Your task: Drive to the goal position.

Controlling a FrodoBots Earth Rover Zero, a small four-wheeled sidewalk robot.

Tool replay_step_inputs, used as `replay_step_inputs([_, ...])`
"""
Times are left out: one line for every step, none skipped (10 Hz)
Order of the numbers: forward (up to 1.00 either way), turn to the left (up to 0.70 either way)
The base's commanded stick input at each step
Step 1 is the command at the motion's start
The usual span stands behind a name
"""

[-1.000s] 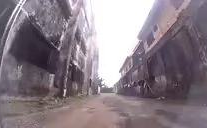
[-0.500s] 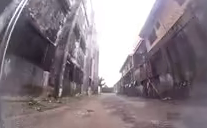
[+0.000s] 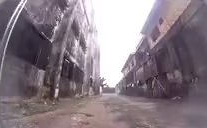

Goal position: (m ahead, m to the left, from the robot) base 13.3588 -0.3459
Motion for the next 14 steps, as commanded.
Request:
replay_step_inputs([1.00, 0.00])
replay_step_inputs([1.00, 0.00])
replay_step_inputs([1.00, 0.00])
replay_step_inputs([1.00, 0.00])
replay_step_inputs([1.00, 0.00])
replay_step_inputs([1.00, 0.00])
replay_step_inputs([1.00, 0.00])
replay_step_inputs([1.00, 0.00])
replay_step_inputs([1.00, 0.00])
replay_step_inputs([1.00, 0.00])
replay_step_inputs([1.00, 0.00])
replay_step_inputs([1.00, 0.00])
replay_step_inputs([1.00, 0.00])
replay_step_inputs([1.00, 0.00])
